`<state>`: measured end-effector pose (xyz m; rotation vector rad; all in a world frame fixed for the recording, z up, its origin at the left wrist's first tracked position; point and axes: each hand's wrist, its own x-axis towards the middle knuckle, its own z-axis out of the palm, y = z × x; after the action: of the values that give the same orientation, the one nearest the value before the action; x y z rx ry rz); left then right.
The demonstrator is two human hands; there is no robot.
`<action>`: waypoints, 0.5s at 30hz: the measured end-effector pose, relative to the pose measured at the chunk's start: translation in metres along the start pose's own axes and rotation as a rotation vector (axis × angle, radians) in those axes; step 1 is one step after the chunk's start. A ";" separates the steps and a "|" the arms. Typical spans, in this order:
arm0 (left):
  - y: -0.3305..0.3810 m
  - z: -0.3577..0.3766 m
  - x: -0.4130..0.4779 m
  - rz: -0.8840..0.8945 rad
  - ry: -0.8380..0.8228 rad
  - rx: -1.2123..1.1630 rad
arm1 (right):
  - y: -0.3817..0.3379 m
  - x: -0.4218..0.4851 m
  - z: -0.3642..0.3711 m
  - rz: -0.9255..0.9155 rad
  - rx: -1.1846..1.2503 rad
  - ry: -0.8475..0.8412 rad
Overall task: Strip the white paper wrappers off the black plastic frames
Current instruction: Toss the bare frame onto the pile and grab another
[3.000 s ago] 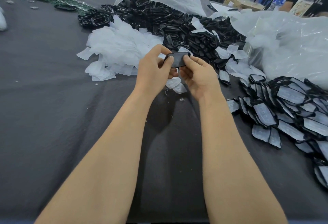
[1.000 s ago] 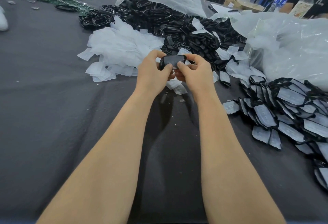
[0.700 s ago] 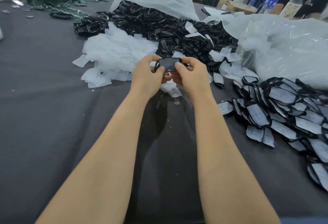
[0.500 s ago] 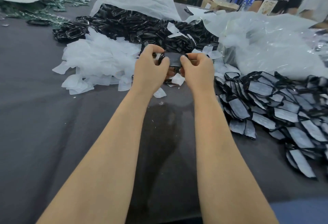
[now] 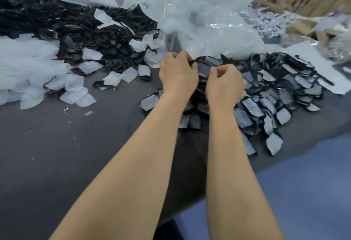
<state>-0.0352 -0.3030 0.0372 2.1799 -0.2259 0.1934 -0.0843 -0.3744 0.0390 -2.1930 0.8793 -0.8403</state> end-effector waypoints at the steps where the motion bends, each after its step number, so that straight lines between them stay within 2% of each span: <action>1: 0.000 0.004 0.000 -0.002 0.011 0.021 | 0.001 0.001 0.002 0.014 -0.028 0.011; 4: 0.000 0.006 0.004 0.014 0.030 0.005 | -0.001 0.002 0.007 0.001 -0.031 0.060; 11: -0.008 -0.013 0.004 0.017 0.075 -0.290 | -0.019 -0.013 0.018 -0.134 0.028 0.206; 15: -0.028 -0.053 0.002 -0.013 0.186 -0.398 | -0.055 -0.040 0.036 -0.275 0.178 0.159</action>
<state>-0.0298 -0.2438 0.0461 1.7560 -0.1315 0.3142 -0.0616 -0.3011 0.0441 -2.1399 0.5559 -1.1906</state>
